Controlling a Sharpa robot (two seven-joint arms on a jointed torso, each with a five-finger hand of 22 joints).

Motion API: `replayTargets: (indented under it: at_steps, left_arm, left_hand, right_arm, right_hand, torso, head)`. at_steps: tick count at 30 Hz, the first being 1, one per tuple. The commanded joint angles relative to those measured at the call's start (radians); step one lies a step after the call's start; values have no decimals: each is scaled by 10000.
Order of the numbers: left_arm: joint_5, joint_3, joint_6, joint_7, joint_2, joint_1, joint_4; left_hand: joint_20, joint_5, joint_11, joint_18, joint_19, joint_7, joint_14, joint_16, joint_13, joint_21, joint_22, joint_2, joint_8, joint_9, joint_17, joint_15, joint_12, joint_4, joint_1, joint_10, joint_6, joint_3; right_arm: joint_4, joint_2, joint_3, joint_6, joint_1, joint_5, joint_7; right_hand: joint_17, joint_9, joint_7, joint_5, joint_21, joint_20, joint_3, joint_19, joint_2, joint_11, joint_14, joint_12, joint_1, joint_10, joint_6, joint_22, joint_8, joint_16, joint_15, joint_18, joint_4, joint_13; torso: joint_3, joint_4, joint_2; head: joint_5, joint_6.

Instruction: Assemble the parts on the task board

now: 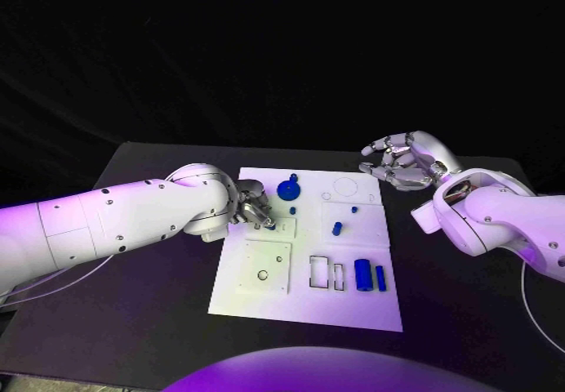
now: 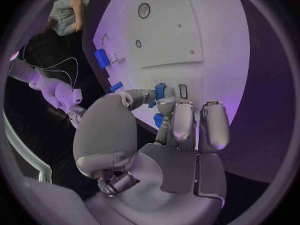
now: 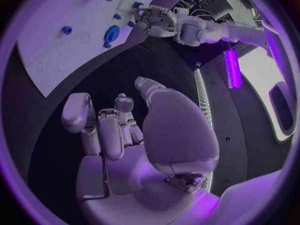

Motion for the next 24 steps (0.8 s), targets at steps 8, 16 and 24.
replayTargets:
  at_steps: [8,16,24]
  left_arm:
    - [18,-5,225,18,132,-3,-15]
    - [27,-5,289,19,183,-2,-72]
    - [30,-5,337,16,226,-1,-136]
  left_hand:
    - [-79,-83,-100,-167,135,-426,80,-44,81,41,100,243,223,1656,29,-130,107,-1186,-297,244,357,997]
    - [-103,-128,-127,-172,154,-463,83,-42,61,28,108,311,254,1656,41,-151,102,-1045,-399,279,376,763]
    - [-128,-142,-152,-177,176,-501,84,-49,40,6,112,393,254,1618,48,-172,93,-795,-546,298,414,317]
  right_arm:
    - [-2,10,-1,82,-13,-28,25]
    - [-19,26,-2,87,-19,-25,26]
    - [-21,27,-3,86,-25,-21,33]
  right_hand:
    - [-15,20,-19,87,-42,13,-6,-47,40,-8,65,-24,-119,-83,-37,-13,61,-56,11,131,107,-7]
    - [-19,21,-19,98,-59,13,-8,-53,51,-7,64,-25,-133,-88,-37,-24,64,-59,10,134,129,-16]
    - [-19,21,-19,98,-59,13,-8,-53,51,-7,64,-25,-133,-88,-37,-24,64,-59,10,134,129,-16]
  torso:
    - [0,-8,-1]
    - [1,1,-2]
    - [-4,0,-2]
  head:
    - [-28,7]
    - [-26,-1]
    - [-40,5]
